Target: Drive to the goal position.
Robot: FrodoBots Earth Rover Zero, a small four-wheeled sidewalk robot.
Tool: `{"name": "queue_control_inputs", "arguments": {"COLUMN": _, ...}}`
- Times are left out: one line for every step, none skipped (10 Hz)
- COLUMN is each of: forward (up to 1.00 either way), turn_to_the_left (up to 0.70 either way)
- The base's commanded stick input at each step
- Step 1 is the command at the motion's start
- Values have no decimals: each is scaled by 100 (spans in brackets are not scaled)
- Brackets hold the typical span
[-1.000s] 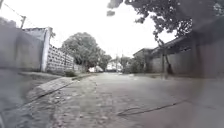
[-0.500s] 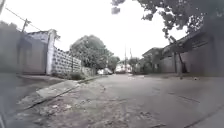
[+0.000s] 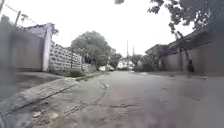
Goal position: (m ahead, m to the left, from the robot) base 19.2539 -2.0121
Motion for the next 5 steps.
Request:
{"name": "queue_control_inputs", "arguments": {"forward": 100, "turn_to_the_left": 0}}
{"name": "queue_control_inputs", "arguments": {"forward": 100, "turn_to_the_left": 0}}
{"name": "queue_control_inputs", "arguments": {"forward": 100, "turn_to_the_left": 0}}
{"name": "queue_control_inputs", "arguments": {"forward": 100, "turn_to_the_left": 0}}
{"name": "queue_control_inputs", "arguments": {"forward": 100, "turn_to_the_left": 0}}
